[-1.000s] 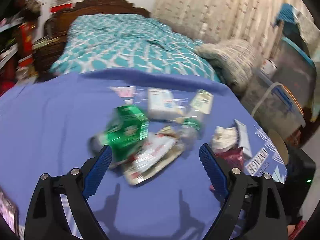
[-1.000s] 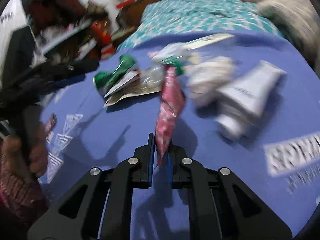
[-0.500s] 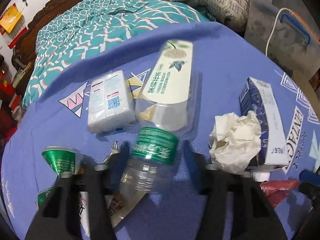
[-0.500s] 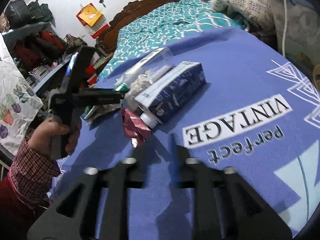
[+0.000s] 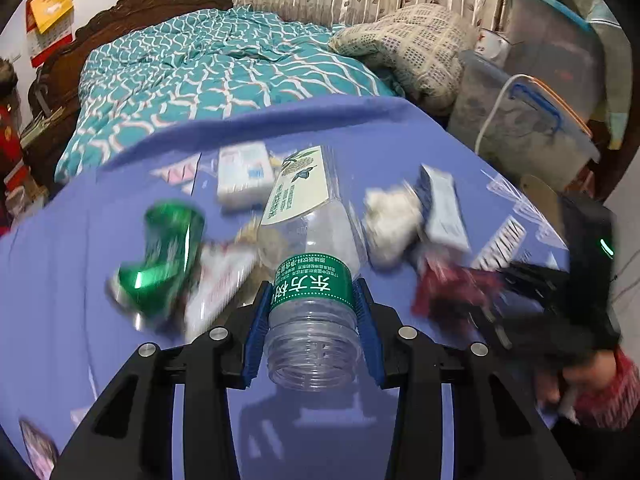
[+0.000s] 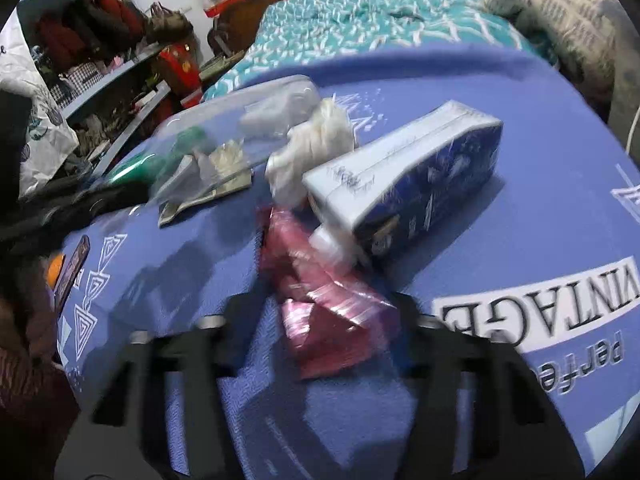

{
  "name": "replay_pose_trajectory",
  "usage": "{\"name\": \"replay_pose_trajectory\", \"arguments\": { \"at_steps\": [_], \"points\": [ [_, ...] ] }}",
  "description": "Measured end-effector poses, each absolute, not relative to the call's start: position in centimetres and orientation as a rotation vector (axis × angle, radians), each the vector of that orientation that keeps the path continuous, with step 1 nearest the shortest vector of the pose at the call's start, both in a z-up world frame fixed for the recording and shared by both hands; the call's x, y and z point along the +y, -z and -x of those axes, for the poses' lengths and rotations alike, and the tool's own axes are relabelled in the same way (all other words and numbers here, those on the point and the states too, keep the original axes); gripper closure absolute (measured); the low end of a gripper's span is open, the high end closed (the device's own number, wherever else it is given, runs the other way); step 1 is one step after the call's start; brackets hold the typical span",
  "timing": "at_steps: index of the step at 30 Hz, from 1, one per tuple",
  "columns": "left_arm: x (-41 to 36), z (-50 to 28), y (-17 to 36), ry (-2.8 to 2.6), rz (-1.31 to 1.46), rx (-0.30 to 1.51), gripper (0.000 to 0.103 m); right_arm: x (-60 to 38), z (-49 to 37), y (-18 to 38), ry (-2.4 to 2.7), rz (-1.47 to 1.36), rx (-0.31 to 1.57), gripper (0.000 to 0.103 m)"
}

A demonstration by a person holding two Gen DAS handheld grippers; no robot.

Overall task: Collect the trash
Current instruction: 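Grasp the clear plastic bottle with the left tool while the right tool holds the pink wrapper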

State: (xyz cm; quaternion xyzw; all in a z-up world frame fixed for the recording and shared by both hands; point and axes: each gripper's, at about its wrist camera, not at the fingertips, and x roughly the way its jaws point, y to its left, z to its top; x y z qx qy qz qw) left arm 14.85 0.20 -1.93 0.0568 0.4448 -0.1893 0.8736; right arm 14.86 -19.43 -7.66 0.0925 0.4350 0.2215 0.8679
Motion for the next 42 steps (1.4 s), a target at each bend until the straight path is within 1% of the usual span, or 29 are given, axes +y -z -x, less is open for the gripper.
{"name": "replay_pose_trajectory", "arguments": {
  "at_steps": [2,4,7,8,9,10,11,12,14,16,18,19,20,22,23,24,25,26,27,32,37,42],
  "points": [
    [0.9,-12.5,2.5,0.409,-0.107,0.943,0.065,-19.6,-14.2,7.4,-0.454,-0.201,0.9,0.085],
    [1.6,-10.5,3.5,0.424,-0.076,0.968,0.065,-19.8,-13.1,7.3,-0.457,-0.217,0.896,0.087],
    [2.0,-7.9,4.9,0.439,-0.052,0.998,0.064,-19.9,-11.0,7.4,-0.469,-0.242,0.897,0.087],
    [1.9,-7.4,5.2,0.431,-0.063,1.003,0.06,-20.0,-10.3,7.4,-0.466,-0.241,0.894,0.087],
    [1.8,-7.2,5.4,0.423,-0.073,1.003,0.034,-20.4,-9.8,7.5,-0.464,-0.248,0.89,0.084],
    [1.7,-7.1,5.5,0.407,-0.083,0.996,0.023,-20.6,-9.5,7.4,-0.461,-0.261,0.884,0.084],
    [1.6,-7.1,5.3,0.395,-0.088,0.974,0.011,-20.9,-9.3,7.4,-0.463,-0.274,0.885,0.079],
    [1.4,-7.3,5.0,0.393,-0.09,0.962,0.011,-21.0,-9.2,7.4,-0.464,-0.286,0.89,0.052],
    [0.9,-8.2,4.3,0.405,-0.084,0.951,0.011,-21.5,-8.8,7.3,-0.44,-0.303,0.863,0.009],
    [0.1,-9.5,3.8,0.406,-0.084,0.947,0.011,-21.6,-8.6,6.6,-0.43,-0.288,0.824,0.011],
    [-1.3,-10.8,3.7,0.423,-0.09,0.953,0.011,-21.3,-8.5,6.7,-0.418,-0.248,0.831,0.019],
    [-1.9,-11.3,3.7,0.426,-0.099,0.959,0.011,-21.2,-8.6,6.9,-0.41,-0.238,0.84,0.02],
    [-2.8,-11.7,3.9,0.433,-0.116,0.964,0.011,-21.1,-8.7,7.1,-0.408,-0.234,0.854,0.023],
    [-4.3,-12.2,4.7,0.407,-0.19,0.961,0.011,-20.8,-9.0,7.8,-0.408,-0.232,0.884,0.034],
    [-4.9,-12.5,5.3,0.383,-0.23,0.964,0.012,-20.8,-9.2,8.1,-0.411,-0.237,0.902,0.044],
    [-5.1,-12.5,5.9,0.377,-0.244,0.972,0.017,-20.8,-9.1,8.1,-0.409,-0.235,0.897,0.064],
    [-5.1,-12.7,6.6,0.381,-0.243,0.99,0.023,-20.8,-9.2,8.4,-0.43,-0.236,0.916,0.077],
    [-4.9,-12.8,7.1,0.382,-0.235,1.007,0.041,-20.8,-9.1,8.5,-0.439,-0.242,0.914,0.081],
    [-4.5,-12.9,7.4,0.382,-0.216,1.016,0.043,-20.9,-8.8,8.5,-0.459,-0.253,0.914,0.09],
    [-1.7,-11.4,6.8,0.351,-0.129,0.977,0.044,-21.4,-7.3,7.3,-0.535,-0.306,0.846,0.091],
    [0.9,-9.0,3.8,0.32,-0.044,0.89,0.044,-23.7,-6.8,6.9,-0.577,-0.45,0.812,0.092],
    [-1.2,-8.2,0.7,0.374,-0.084,0.825,0.043,-27.8,-6.4,5.6,-0.543,-0.551,0.735,0.092]
  ]
}}
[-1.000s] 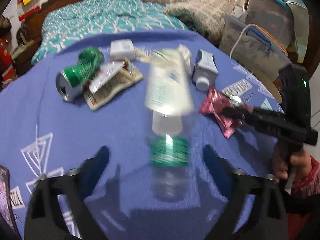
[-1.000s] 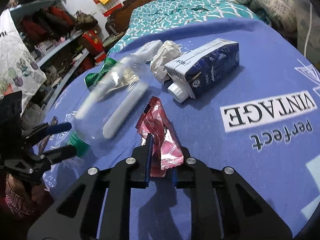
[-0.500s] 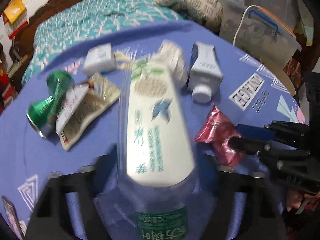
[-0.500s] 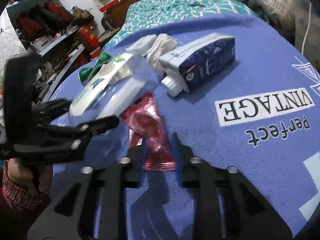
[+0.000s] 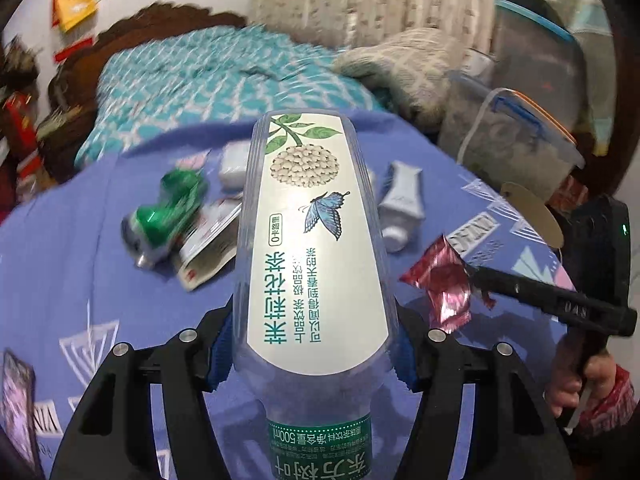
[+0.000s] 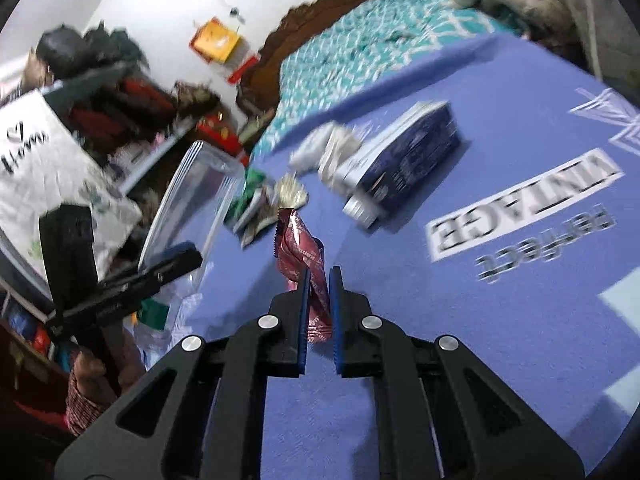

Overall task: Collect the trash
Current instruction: 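Grasp the clear plastic bottle with the left tool while the right tool holds the pink wrapper, then open both tools over the beige wastebasket to drop bottle and wrapper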

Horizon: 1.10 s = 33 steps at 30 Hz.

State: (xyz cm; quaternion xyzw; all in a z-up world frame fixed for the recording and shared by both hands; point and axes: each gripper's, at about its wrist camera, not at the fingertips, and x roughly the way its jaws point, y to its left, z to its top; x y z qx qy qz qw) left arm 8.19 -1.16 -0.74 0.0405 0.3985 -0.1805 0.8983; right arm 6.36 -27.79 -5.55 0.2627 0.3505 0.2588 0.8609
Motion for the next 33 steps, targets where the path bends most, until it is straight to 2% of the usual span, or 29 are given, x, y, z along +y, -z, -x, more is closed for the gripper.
{"name": "replay_pose_trajectory", "arguments": {
  "at_steps": [7,17,33],
  "points": [
    [-10.4,-9.3,0.3,0.553,-0.208,0.81,0.043,-35.8,-4.3,4.3,-0.389,-0.631,0.615,0.092],
    [-22.9,-11.6,3.4,0.756,-0.364,0.855,0.043,-45.8,-1.8,6.2,-0.16,-0.748,0.552,0.092],
    [-41.2,-17.3,5.4,0.993,-0.468,0.918,0.043,-59.6,-3.2,6.8,0.138,-0.825,0.444,0.092]
  ]
}}
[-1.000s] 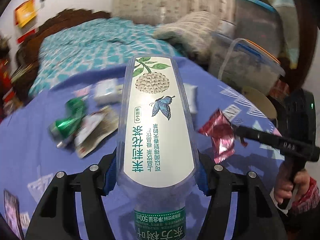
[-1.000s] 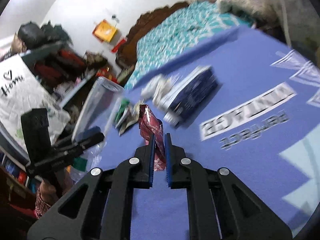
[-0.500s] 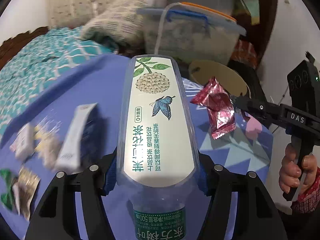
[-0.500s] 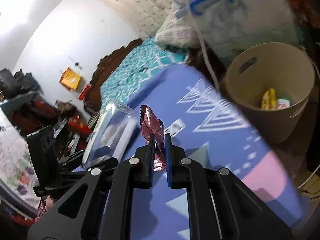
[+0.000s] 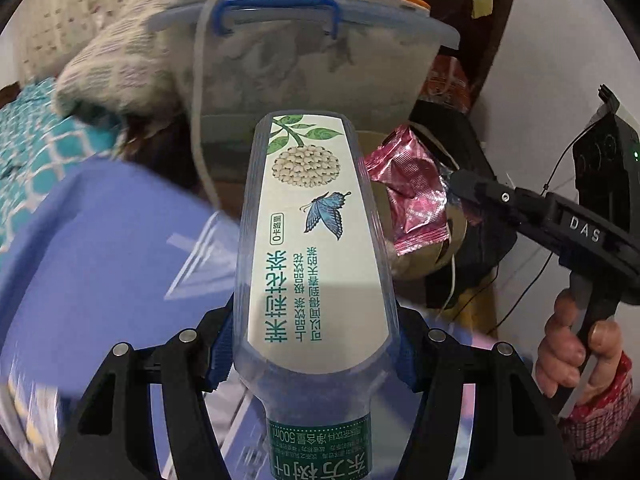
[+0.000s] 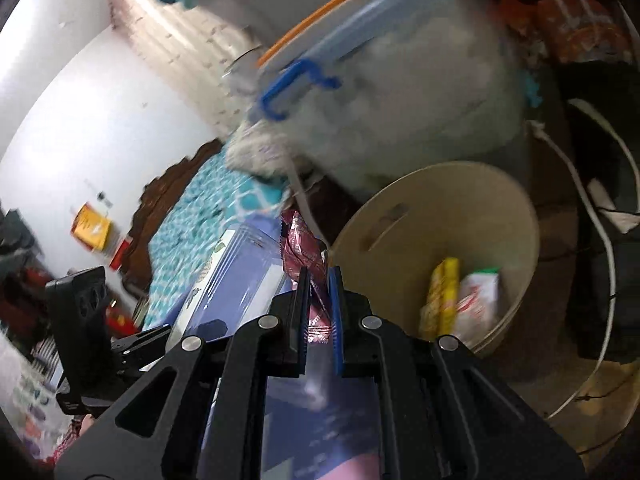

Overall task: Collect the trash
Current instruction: 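Open both tools over the beige wastebasket to drop bottle and wrapper, then grasp the green crushed can with the left tool while the right tool grasps a snack wrapper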

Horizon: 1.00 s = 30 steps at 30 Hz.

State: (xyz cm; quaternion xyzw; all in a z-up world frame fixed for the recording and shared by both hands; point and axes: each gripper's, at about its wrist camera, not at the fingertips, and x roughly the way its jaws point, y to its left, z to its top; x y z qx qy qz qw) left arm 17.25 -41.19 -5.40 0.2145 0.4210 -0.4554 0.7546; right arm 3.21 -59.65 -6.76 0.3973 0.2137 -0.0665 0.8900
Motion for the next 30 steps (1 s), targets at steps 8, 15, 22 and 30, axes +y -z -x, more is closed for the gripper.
{"name": "replay_pose_trajectory", "arguments": {
  "at_steps": [8,15,22,30],
  "points": [
    [-48.4,-17.9,7.1,1.004,-0.566,0.886,0.015,-62.7,-3.5,10.2,0.189,-0.911,0.471,0.059],
    [-46.0,-18.3,4.2,0.975,-0.443,0.841,0.015,-62.5,-1.6,9.0,0.243,-0.914,0.374,0.023],
    [-36.9,-17.1,-0.6,0.938,-0.255,0.767,0.015,-58.6,-2.1,7.8,0.145,-0.953,0.394,0.025],
    [-22.8,-15.2,-3.4,0.622,-0.241,0.626,0.015,-47.0,-5.3,5.3,-0.077,-0.861,0.496,0.025]
  ]
}}
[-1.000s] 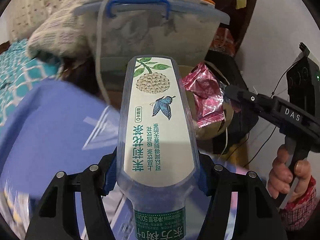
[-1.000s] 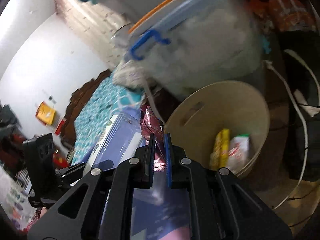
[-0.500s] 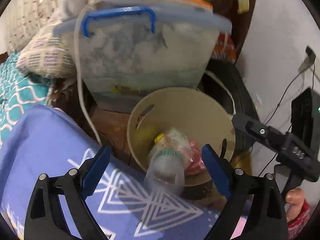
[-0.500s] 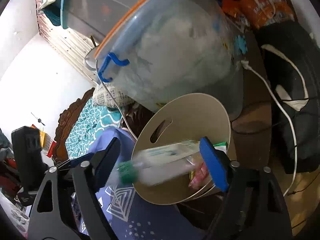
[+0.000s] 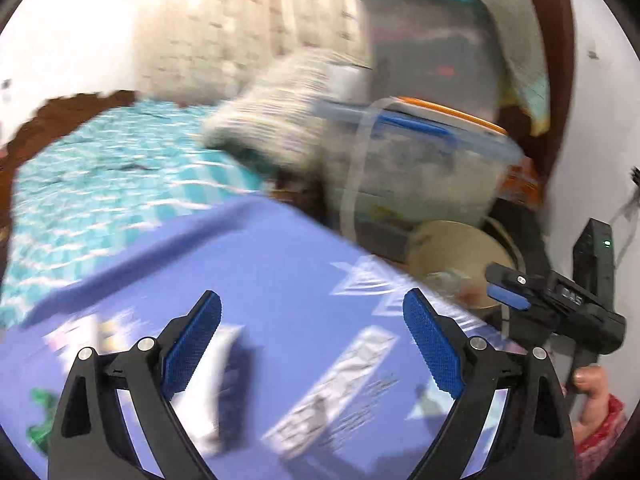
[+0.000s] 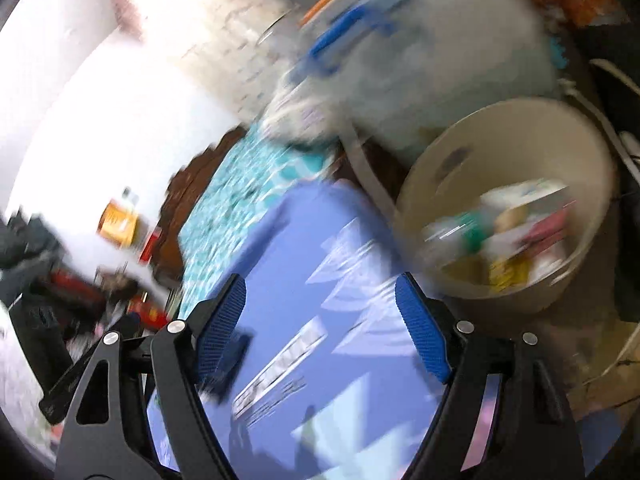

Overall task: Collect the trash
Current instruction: 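Grasp the green crushed can with the left tool while the right tool grasps a snack wrapper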

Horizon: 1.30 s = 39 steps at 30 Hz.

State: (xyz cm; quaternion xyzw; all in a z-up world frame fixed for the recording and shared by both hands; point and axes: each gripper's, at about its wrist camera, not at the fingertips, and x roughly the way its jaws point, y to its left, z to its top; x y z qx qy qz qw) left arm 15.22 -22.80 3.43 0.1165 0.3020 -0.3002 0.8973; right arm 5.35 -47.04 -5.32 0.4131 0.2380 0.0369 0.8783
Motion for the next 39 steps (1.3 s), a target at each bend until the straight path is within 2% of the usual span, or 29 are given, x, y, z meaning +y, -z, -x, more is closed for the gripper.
{"name": "replay_pose_trajectory", "arguments": {
  "at_steps": [12,21,23,24,26,32,39],
  "points": [
    [-3.5,-14.4,-2.9,0.316,-0.146,0.656,0.015,-26.8,-10.9,4.1,-0.369,-0.656,0.717,0.025],
    [6.9,-15.1,-0.9,0.191,-0.022,0.698,0.015,-18.7,-13.8,2.8,-0.467,-0.512,0.796,0.026],
    [8.9,-15.3,-0.5,0.175,0.009,0.703,0.016,-17.7,-14.7,2.9,-0.48,-0.507,0.817,0.028],
    [9.9,-15.5,-0.3,0.167,0.028,0.708,0.02,-17.4,-15.0,3.1,-0.485,-0.504,0.826,0.029],
    [11.3,-15.7,0.2,0.164,0.061,0.727,0.026,-16.5,-15.7,3.4,-0.488,-0.487,0.842,0.031],
    [13.6,-16.8,1.8,0.183,0.133,0.774,0.026,-13.7,-18.2,4.5,-0.516,-0.476,0.902,0.042],
    [14.2,-19.9,3.0,0.23,0.206,0.831,0.025,-10.2,-21.5,5.2,-0.551,-0.541,0.943,0.04]
  ]
}}
